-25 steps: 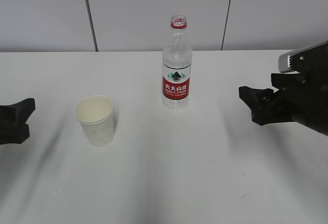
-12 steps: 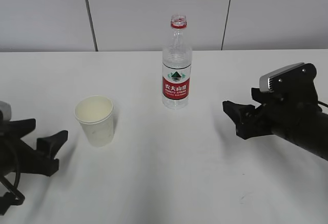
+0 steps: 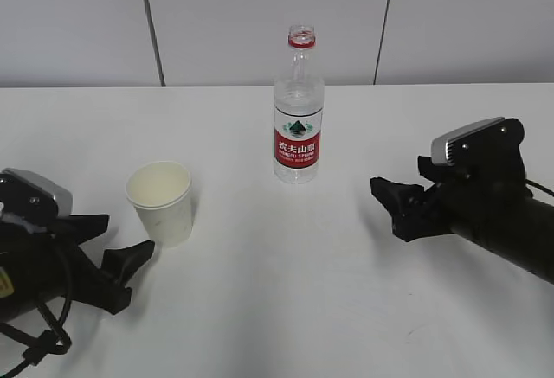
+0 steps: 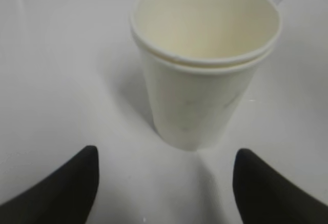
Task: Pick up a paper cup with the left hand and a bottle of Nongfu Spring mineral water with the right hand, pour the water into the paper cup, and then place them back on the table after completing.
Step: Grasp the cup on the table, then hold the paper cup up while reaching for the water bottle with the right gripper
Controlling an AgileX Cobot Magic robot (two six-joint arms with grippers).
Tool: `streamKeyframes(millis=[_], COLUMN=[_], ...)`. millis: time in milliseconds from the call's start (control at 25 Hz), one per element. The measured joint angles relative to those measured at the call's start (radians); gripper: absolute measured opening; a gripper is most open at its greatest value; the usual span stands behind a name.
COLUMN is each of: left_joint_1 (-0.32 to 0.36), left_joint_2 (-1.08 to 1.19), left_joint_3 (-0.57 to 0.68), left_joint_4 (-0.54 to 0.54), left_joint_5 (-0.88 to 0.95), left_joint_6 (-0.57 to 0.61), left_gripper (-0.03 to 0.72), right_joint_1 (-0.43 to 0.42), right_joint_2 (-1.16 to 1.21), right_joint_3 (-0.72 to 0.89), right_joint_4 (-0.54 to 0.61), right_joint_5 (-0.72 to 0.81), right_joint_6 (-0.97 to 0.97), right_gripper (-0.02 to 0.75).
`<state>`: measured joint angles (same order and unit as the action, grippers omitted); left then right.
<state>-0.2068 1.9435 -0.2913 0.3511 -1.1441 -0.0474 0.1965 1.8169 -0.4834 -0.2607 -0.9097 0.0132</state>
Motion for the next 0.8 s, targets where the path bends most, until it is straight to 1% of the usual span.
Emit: streamKeyframes(millis=[120, 320, 520, 800], left_joint_1=[0.0, 0.0, 0.0, 0.0], left_joint_2=[0.024, 0.076, 0.081, 0.09], left_joint_3=[-0.037, -0.101, -0.148, -0.183], left_joint_4=[0.053, 0.088, 0.137, 0.19], left_joint_5=[-0.001, 0.001, 0.0, 0.0], left_joint_6=[0.0, -0.011, -0.089, -0.123], left_gripper=[0.5, 0.5, 0.5, 0.5], right_joint_1=[0.0, 0.0, 0.0, 0.0], right_joint_2=[0.025, 0.029, 0.029, 0.041], right_joint_3=[-0.002, -0.004, -0.004, -0.004], right_joint_4=[0.0, -0.02, -0.03, -0.041], right_joint_5=[-0.024, -0.049, -0.057, -0.086], right_joint_6=[0.002, 0.002, 0.002, 0.005], right_gripper=[0.587, 0.587, 0.587, 0.587])
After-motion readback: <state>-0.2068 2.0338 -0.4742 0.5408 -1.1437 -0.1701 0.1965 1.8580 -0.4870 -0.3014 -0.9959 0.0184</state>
